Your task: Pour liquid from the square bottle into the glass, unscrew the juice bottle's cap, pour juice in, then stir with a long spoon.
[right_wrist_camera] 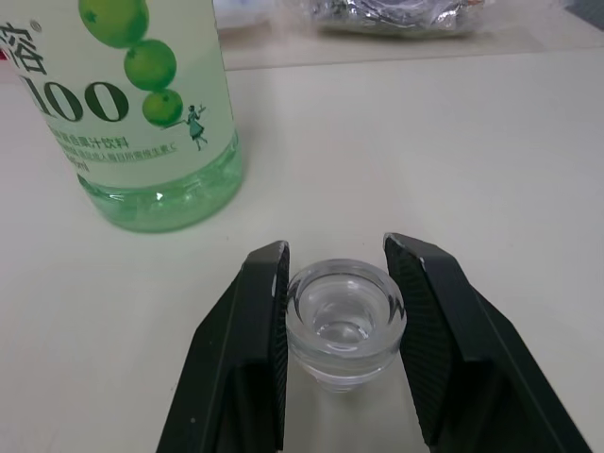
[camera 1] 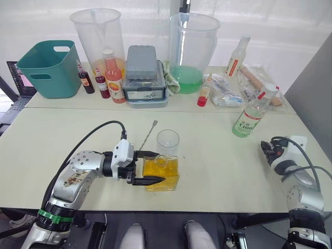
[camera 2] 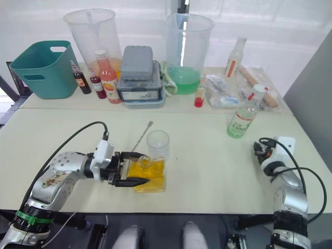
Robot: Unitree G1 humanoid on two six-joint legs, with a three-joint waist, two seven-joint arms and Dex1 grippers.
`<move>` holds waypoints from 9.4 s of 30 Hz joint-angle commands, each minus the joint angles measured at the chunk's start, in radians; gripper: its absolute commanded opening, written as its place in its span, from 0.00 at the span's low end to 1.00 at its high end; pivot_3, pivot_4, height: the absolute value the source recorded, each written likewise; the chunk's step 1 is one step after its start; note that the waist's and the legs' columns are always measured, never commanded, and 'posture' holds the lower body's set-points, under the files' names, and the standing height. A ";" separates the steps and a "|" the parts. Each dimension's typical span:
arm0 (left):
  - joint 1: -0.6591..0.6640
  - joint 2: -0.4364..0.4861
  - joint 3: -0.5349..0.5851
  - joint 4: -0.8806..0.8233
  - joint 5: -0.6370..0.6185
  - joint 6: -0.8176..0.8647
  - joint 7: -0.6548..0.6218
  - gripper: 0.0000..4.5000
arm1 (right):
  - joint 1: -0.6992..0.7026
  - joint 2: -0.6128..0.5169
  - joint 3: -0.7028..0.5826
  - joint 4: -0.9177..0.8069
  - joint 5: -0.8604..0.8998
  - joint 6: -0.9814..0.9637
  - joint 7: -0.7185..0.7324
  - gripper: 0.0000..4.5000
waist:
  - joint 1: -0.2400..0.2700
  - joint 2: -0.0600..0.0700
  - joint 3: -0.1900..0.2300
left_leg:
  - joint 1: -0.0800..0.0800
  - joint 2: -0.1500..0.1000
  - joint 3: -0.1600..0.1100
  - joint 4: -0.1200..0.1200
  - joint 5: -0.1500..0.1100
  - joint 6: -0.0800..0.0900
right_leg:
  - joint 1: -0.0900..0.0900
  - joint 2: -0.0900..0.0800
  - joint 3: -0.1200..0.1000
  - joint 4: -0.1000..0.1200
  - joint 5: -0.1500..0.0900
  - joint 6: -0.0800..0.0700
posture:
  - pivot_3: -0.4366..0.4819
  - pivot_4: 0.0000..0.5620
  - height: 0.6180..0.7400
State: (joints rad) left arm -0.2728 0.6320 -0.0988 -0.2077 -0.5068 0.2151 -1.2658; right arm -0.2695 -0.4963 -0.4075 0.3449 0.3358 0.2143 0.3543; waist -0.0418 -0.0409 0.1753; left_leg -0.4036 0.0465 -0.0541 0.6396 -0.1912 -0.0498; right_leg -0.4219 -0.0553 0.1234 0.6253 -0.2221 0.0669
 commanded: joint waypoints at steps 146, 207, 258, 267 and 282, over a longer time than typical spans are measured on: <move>-0.444 -0.047 -0.045 0.532 1.122 -1.066 1.123 0.62 | 0.192 -0.204 0.224 -0.890 0.426 0.422 0.429 0.99 | 0.007 -0.005 0.006 | -0.006 -0.002 -0.002 0.002 -0.002 0.003 | -0.005 -0.001 -0.001 0.003 0.006 0.001 | 0.48 0.27 0.99; -0.348 -0.205 0.265 0.162 0.381 -0.025 0.951 0.62 | 0.116 -0.242 0.273 -0.830 0.432 0.446 0.517 0.99 | -0.007 -0.005 0.006 | -0.003 -0.002 -0.003 0.003 -0.002 0.004 | -0.004 0.000 -0.001 0.006 0.006 0.002 | 0.48 0.27 0.99; -0.334 -0.160 0.412 0.180 0.213 0.131 1.004 0.99 | 0.045 -0.251 0.308 -0.801 0.431 0.458 0.522 1.00 | 0.002 -0.006 0.005 | -0.002 -0.002 -0.003 0.004 -0.002 0.003 | -0.001 -0.001 -0.001 0.004 0.006 0.002 | 0.48 0.27 0.99; -0.540 -0.105 0.459 0.078 -0.029 0.247 0.867 0.99 | 0.024 -0.256 0.306 -0.781 0.431 0.454 0.538 1.00 | -0.001 -0.006 0.005 | -0.002 -0.002 -0.003 0.004 -0.002 0.003 | -0.001 -0.001 -0.001 0.004 0.005 0.003 | 0.48 0.27 0.99; -0.155 0.170 0.620 -0.102 -0.376 0.516 0.509 0.99 | 0.008 -0.264 0.330 -0.712 0.375 0.407 0.618 1.00 | -0.013 -0.005 0.005 | -0.001 -0.001 -0.003 0.002 -0.002 0.004 | -0.002 0.000 -0.001 0.005 0.003 0.006 | 0.48 0.27 0.99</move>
State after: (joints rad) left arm -0.4596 0.7826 0.4606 -0.2866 -0.8820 0.7615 -0.7049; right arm -0.2586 -0.7523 -0.0565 -0.3572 0.7166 0.6499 0.9576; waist -0.0549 -0.0456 0.1804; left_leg -0.4046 0.0453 -0.0570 0.6421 -0.1937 -0.0462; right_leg -0.4236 -0.0554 0.1227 0.6303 -0.2196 0.0723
